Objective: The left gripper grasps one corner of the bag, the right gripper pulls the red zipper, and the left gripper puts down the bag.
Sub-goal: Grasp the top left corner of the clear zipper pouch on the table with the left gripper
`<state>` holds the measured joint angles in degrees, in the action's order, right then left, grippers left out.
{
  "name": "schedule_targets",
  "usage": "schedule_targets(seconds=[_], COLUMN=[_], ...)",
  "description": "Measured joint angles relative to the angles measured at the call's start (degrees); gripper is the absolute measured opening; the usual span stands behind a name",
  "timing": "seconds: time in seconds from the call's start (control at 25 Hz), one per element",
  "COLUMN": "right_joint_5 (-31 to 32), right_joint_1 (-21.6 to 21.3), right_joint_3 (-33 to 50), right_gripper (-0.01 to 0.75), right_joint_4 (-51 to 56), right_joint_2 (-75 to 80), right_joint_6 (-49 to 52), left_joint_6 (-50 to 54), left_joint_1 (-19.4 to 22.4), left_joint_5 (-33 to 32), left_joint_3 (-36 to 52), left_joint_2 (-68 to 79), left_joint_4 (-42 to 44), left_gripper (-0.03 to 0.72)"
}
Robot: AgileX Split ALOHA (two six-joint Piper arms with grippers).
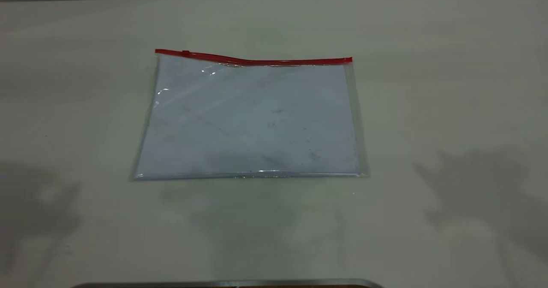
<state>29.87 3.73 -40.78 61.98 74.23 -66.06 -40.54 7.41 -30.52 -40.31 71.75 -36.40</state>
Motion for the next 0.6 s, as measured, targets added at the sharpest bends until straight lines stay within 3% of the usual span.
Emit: schedule_targets(seconds=[0.24, 0.6], right_joint_5=[3.8, 4.3], right_joint_1=[0.3, 6.3], right_joint_3=[-8.1, -17.6], right_gripper=[0.416, 0.416], right_joint_4=[17.0, 19.8], right_joint_2=[18.0, 33.2], right_joint_6=[-16.5, -20.7], left_joint_6=[-9.9, -22.7], left_joint_1=[0.0, 0.0], left_joint_5=[3.1, 0.6], left_joint_3=[-11.4, -31.7], left_joint_2=[22.9, 51.2], left_joint_4=[-8.7, -21.7], left_gripper=[0.577, 0.578])
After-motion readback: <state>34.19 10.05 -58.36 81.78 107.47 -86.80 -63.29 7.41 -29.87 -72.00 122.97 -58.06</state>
